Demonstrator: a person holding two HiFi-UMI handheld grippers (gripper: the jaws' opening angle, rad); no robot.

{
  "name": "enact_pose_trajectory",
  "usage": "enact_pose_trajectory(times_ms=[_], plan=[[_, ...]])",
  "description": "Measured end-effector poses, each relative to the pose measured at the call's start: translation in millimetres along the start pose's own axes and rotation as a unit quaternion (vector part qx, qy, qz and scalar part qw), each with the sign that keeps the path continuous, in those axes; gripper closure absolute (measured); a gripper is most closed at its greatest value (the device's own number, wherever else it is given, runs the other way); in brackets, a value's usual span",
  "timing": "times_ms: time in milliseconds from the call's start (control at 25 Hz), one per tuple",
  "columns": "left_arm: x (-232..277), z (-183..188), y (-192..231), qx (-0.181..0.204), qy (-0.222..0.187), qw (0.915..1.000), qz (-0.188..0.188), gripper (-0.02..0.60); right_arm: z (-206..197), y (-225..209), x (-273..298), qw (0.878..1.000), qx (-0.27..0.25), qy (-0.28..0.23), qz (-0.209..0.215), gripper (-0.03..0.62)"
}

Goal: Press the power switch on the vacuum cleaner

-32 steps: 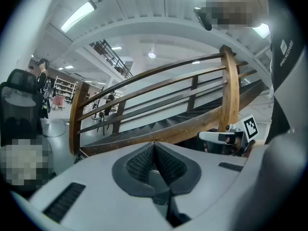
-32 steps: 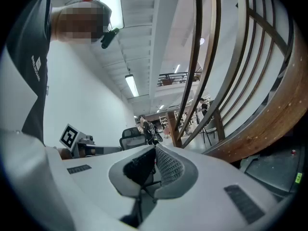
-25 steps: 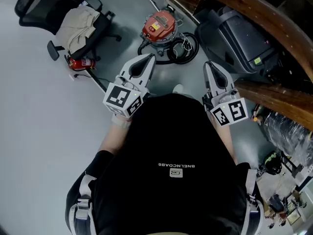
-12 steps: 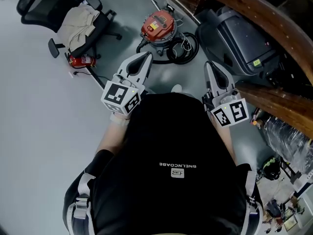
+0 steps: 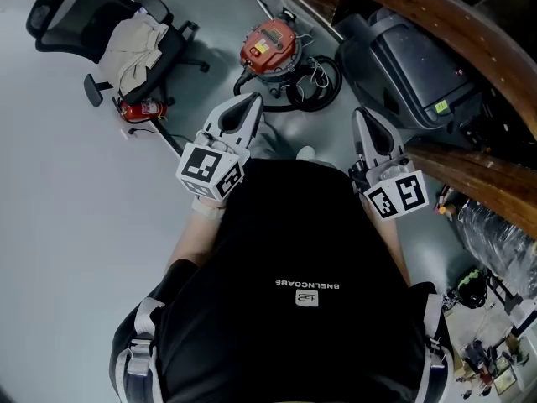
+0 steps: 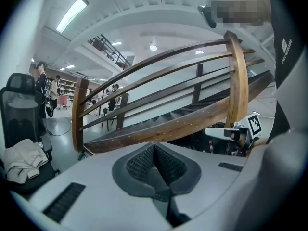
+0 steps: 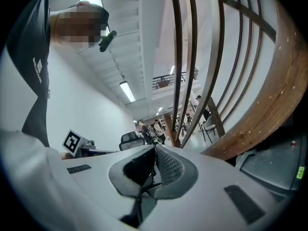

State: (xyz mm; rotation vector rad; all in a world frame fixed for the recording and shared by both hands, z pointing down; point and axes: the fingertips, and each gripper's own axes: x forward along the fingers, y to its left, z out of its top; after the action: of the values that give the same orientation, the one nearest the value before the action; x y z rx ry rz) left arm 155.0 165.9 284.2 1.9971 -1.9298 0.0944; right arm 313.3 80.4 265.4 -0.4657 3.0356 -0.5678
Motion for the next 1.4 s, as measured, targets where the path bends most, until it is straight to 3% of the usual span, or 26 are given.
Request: enact_pose_trajectory(times_ms=[280,960,1400], plan=[[23.1,9.1,49.7,-0.007,0.005,0.9998,-0.016,0.566,-0.8,-9.6,52.9,1.0,0.001,0.011,-0.018,0.565],[77.8,29.8,242.9,-0.049,0.039,0.9961,-0.063,0.566,-0.7,5.3,256.2,0.998,0.0,0.041,-0.048,0.565],[103.5,23.0,301.5,-0.046,0.08,0.9917,-0.09,0.566,-5.6,10.3,299.1,0.995,0.007,0.048,-0.088,0.565]])
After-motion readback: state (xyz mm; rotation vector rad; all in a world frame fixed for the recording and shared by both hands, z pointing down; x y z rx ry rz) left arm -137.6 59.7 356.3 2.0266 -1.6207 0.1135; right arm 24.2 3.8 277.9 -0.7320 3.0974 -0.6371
